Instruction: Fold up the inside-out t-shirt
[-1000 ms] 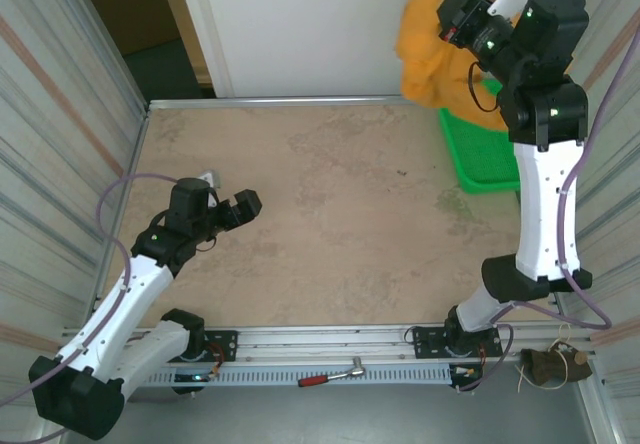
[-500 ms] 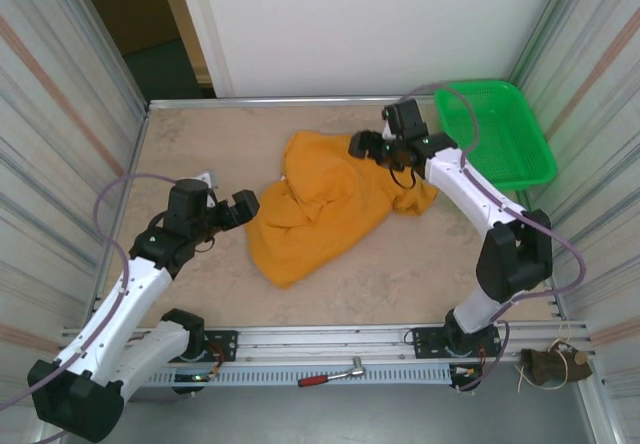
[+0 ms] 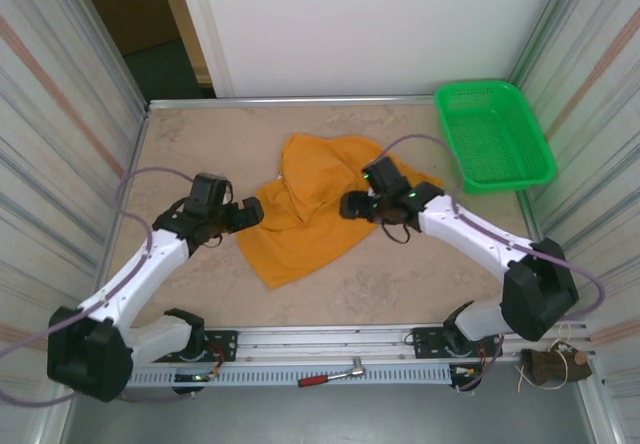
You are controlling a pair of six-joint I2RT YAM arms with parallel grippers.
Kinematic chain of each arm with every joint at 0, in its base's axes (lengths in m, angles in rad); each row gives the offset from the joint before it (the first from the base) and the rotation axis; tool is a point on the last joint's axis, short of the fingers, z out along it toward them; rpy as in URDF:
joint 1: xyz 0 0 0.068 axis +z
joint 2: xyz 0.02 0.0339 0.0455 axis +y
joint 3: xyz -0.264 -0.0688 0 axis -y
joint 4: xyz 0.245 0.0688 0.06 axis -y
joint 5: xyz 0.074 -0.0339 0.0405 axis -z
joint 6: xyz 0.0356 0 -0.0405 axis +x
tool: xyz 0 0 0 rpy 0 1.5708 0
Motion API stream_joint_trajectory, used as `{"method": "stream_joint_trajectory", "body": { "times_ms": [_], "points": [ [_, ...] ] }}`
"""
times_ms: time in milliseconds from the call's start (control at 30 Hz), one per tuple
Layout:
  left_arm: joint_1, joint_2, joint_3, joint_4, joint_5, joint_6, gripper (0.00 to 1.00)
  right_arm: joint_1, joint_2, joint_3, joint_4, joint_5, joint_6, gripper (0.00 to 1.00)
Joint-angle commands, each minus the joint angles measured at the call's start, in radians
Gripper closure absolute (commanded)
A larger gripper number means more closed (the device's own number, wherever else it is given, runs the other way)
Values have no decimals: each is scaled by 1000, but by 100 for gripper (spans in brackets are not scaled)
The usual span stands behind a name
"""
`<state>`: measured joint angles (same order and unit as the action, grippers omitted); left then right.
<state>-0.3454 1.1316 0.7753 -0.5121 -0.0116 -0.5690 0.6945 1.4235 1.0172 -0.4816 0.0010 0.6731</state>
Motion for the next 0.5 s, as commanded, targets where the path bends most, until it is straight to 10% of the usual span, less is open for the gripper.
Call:
{"method": "stream_joint_trajectory", "body": {
  "times_ms": [0, 233, 467],
  "points": [
    [42, 95, 49, 16, -20, 63, 1, 127, 72, 24, 78, 10, 86, 21],
    [261, 310, 136, 56, 166, 87, 1, 323, 291, 190, 17, 90, 123, 20],
    [253, 277, 214, 27, 220, 129, 1, 1, 88, -21, 11, 137, 137, 18]
  ]
}}
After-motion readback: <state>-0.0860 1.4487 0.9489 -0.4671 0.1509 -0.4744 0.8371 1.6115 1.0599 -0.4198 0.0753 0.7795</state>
